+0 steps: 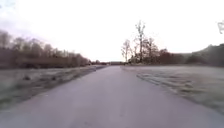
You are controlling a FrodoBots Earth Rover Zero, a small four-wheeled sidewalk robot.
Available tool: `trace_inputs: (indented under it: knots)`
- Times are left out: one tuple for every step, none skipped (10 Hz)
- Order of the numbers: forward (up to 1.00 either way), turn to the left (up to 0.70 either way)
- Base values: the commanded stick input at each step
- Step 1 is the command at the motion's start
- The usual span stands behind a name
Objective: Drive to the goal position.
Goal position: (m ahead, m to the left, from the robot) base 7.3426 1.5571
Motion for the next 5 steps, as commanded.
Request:
trace_inputs:
  knots:
    - [1.00,0.01]
    - [1.00,0.01]
    - [1.00,0.01]
    - [1.00,0.01]
    - [1.00,0.01]
